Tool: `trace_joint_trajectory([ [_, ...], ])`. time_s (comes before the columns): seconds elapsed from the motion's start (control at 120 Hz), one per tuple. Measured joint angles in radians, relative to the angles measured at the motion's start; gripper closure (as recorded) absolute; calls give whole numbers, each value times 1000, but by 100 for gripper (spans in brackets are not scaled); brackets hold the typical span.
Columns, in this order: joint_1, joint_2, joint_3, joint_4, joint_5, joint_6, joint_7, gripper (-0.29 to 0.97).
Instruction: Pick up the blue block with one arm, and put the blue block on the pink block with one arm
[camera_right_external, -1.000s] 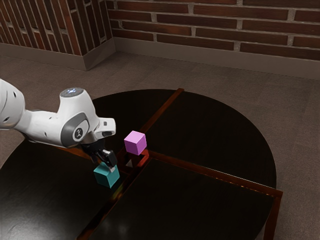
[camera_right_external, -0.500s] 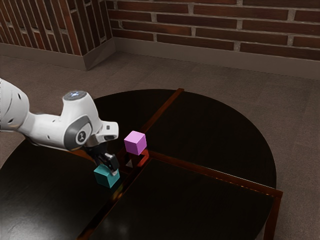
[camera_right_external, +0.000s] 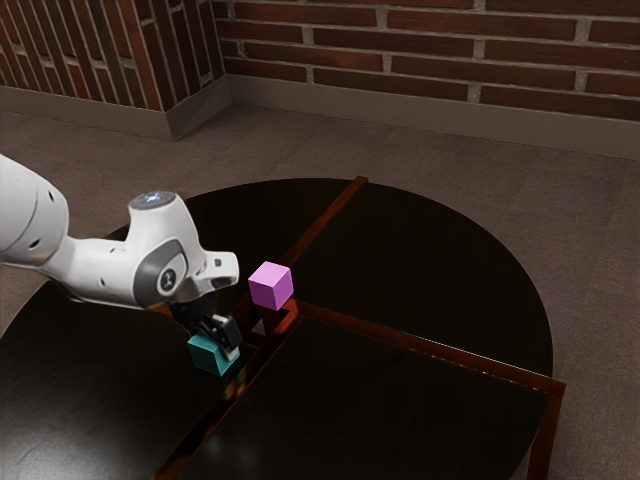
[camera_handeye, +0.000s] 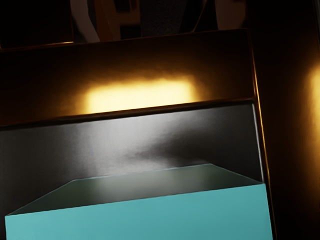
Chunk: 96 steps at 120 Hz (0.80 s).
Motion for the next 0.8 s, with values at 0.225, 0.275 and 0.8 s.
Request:
trace_joint_trajectory([
  [0.225, 1, 0, 1, 2, 1, 0, -18, 3],
  [0.275, 1, 0, 1, 2, 1, 0, -21, 6],
  [0.8, 1, -20, 2, 8, 11, 3, -64, 32],
])
